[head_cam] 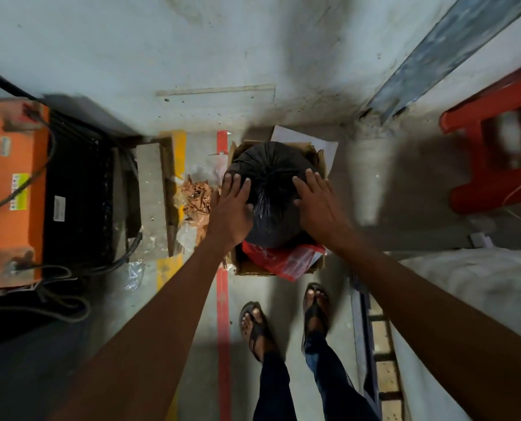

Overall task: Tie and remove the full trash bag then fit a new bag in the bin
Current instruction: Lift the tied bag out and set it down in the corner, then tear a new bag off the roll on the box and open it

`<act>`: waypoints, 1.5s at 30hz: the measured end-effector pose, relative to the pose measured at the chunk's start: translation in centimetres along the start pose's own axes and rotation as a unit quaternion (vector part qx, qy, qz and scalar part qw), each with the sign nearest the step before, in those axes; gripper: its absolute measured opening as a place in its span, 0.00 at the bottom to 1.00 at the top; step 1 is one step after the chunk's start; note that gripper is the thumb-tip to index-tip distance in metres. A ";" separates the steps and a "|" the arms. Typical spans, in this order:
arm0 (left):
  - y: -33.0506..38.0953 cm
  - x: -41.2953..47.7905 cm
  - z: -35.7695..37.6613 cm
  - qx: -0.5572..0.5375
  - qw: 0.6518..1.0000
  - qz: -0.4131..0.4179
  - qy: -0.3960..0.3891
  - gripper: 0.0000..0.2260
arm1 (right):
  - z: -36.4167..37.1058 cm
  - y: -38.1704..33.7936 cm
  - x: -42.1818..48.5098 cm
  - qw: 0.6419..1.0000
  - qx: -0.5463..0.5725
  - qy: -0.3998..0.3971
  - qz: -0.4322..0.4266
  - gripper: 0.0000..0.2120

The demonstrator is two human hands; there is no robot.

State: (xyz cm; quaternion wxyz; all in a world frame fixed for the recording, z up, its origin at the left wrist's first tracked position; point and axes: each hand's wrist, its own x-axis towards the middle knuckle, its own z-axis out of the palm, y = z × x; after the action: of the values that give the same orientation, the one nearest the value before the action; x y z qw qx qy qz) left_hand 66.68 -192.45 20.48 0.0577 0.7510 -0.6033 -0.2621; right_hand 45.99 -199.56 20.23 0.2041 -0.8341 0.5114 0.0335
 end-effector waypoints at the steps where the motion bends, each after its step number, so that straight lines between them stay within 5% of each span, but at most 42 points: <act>1: 0.4 -1.2 -0.7 -0.003 1.000 -0.006 0.003 0.28 | -0.8 -0.6 -1.3 1.000 0.004 0.009 0.010 0.28; 12: 7.4 -16.4 -13.5 -0.080 0.981 0.016 0.177 0.23 | -15.2 -10.4 -17.8 0.981 0.019 0.194 0.016 0.25; 18: 12.3 -26.7 -22.3 -0.119 0.949 0.034 0.291 0.21 | -24.4 -15.8 -26.1 0.957 0.041 0.280 -0.058 0.23; 22: 15.9 -35.4 -26.1 -0.227 0.896 0.036 0.381 0.18 | -29.0 -19.7 -32.5 0.932 0.140 0.307 -0.129 0.22; 24: 17.7 -40.5 -27.1 -0.378 0.848 -0.004 0.371 0.17 | -30.2 -21.2 -36.1 0.911 0.240 0.304 -0.140 0.19; 27: 19.3 -48.6 -27.9 -0.607 0.713 -0.037 0.349 0.14 | -30.9 -24.1 -41.5 0.859 0.403 0.270 -0.167 0.15; 34: 19.3 -67.5 -28.0 -0.793 0.469 -0.031 0.387 0.15 | -31.2 -32.6 -53.3 0.680 0.693 -0.041 -0.235 0.18; 39: 18.8 -79.8 -26.4 -0.793 0.378 -0.042 0.477 0.16 | -29.7 -38.8 -62.3 0.590 0.724 -0.266 -0.238 0.19; 45: 18.6 -94.3 -22.0 -0.770 0.268 -0.026 0.578 0.17 | -25.8 -45.0 -73.7 0.539 0.671 -0.441 -0.252 0.26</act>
State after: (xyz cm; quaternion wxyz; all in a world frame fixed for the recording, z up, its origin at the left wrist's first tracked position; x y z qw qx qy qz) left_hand 47.84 -114.12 77.40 0.9358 0.3242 0.0935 -0.1025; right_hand 46.10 -129.67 77.10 0.9041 -0.4272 -0.0023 -0.0086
